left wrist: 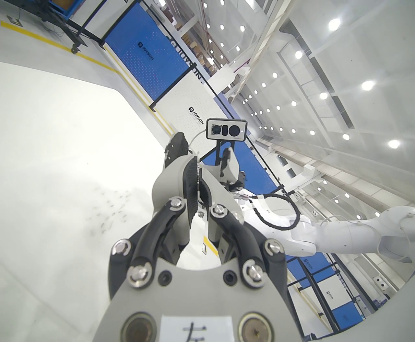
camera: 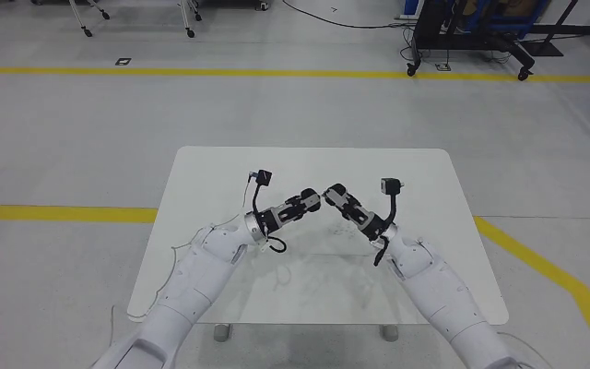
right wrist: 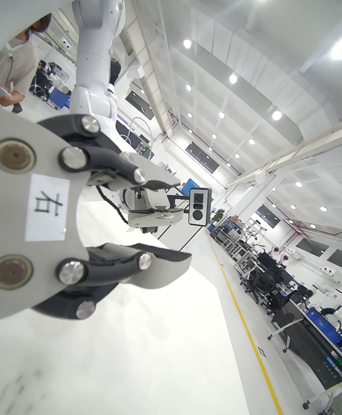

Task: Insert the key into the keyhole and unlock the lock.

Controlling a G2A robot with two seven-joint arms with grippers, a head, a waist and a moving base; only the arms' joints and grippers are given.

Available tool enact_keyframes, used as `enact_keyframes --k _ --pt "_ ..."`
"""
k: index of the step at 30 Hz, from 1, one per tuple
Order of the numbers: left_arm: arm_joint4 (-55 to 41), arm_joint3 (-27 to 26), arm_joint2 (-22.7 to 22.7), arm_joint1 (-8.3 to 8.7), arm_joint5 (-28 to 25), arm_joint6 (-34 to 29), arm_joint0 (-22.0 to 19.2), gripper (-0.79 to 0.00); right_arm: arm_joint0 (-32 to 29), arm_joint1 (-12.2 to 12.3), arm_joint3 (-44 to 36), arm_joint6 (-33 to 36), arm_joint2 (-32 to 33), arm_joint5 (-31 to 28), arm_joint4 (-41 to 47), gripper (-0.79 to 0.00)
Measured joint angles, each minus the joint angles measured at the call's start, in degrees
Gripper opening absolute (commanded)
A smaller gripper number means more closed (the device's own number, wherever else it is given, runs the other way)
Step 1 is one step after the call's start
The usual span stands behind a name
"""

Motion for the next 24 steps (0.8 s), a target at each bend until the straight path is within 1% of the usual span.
enact_keyframes --k 12,14,16,18,20,22,24 --pt "-0.44 0.05 -0.31 0.05 0.20 0.35 0.06 -0.785 -0.01 0.00 0.00 0.04 -0.02 -0.01 0.00 0.000" --pt "-0.43 0.02 -0.31 0.05 0.21 0.35 0.07 -0.785 0.20 0.21 -0.28 0.78 0.36 -0.20 -1.31 0.000" --pt "0.77 -0.79 -0.02 0.16 1.00 -0.27 0.28 -0.785 0.81 0.83 -0.07 3.18 1.47 -2.19 -5.13 0.000" --pt "3.39 -2.22 0.00 0.47 2.45 -1.16 0.67 -0.785 2.06 1.97 1.04 7.07 3.74 -4.75 -10.32 0.000" --pt "3.75 -3.25 -0.20 0.75 3.08 -2.48 1.20 -0.785 3.17 3.25 1.66 11.60 6.15 -7.70 -12.95 0.000" --pt "3.72 -3.87 -0.36 1.08 2.98 -4.94 1.24 -0.785 4.02 4.63 1.07 17.64 7.87 -8.24 -11.93 0.000" --pt "4.33 -4.19 -0.30 1.36 2.64 -7.11 1.09 -0.785 4.29 5.77 0.28 23.50 8.66 -8.12 -8.42 -0.006"
